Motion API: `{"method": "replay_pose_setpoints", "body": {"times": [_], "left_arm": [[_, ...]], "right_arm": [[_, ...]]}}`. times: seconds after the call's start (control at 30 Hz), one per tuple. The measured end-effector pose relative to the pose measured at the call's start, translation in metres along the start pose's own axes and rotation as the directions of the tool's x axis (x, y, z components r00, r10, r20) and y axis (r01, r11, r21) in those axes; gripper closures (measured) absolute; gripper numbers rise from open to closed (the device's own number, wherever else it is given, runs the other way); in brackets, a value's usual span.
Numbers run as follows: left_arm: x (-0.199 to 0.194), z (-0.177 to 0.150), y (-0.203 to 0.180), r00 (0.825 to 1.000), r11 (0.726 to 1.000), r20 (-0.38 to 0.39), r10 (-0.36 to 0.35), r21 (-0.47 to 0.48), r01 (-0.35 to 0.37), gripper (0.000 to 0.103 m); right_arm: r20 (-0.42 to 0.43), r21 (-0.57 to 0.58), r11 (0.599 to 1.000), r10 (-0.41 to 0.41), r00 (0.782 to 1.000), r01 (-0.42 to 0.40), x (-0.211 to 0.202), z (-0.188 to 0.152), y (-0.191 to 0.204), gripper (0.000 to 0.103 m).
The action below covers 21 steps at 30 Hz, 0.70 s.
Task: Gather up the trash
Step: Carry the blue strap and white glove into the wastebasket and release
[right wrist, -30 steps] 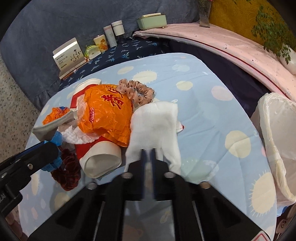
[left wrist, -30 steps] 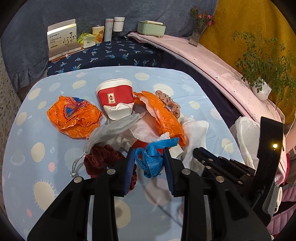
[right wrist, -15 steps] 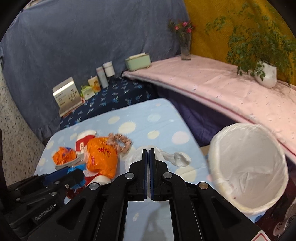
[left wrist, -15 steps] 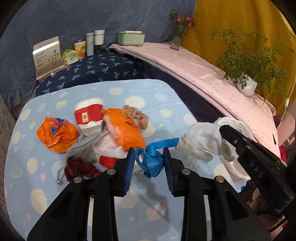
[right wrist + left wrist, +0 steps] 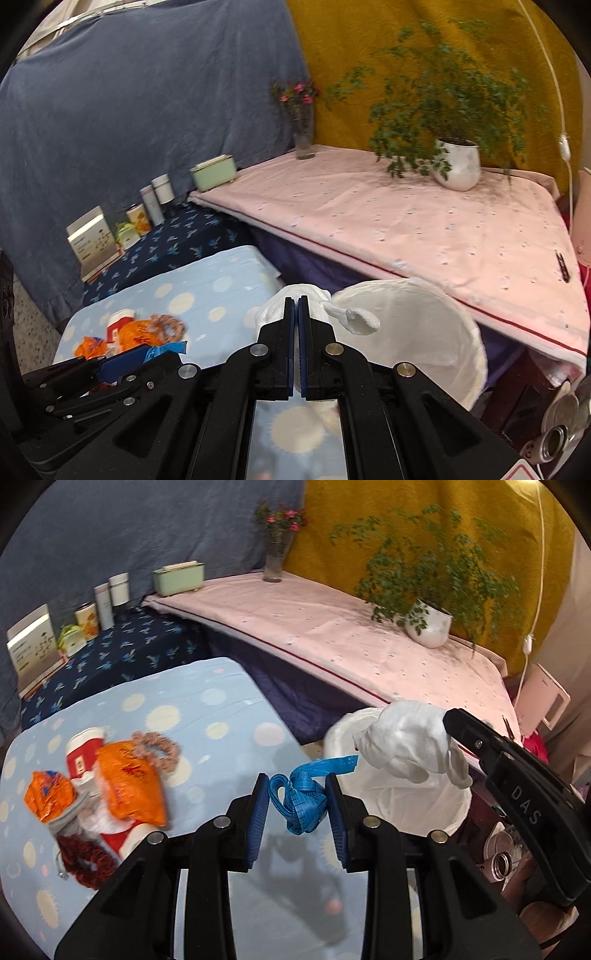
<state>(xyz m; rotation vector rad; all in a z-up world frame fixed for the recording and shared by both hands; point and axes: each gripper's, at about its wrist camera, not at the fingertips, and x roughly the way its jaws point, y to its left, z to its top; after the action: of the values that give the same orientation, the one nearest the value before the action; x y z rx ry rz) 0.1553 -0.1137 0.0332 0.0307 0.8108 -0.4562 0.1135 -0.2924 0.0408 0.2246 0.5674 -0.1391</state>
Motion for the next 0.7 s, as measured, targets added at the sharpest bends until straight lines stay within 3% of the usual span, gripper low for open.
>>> {"method": "replay_pose_setpoints", "body": {"times": [0.4,0.7], "left_arm": [[0.040,0.012,-0.065,0.997,0.992,-0.044,-0.071,0.097,0.075,0.073],[0.064,0.023,-0.084,0.992,0.988,-0.063,-0.105,0.108,0.111,0.070]], "right_arm": [[-0.008,0.085,0.992,-0.094,0.995,0.095,0.001,-0.006,-0.073,0.101],[-0.035,0.109,0.986,-0.120,0.992,0.124,0.015,-0.009,-0.094,0.101]]}}
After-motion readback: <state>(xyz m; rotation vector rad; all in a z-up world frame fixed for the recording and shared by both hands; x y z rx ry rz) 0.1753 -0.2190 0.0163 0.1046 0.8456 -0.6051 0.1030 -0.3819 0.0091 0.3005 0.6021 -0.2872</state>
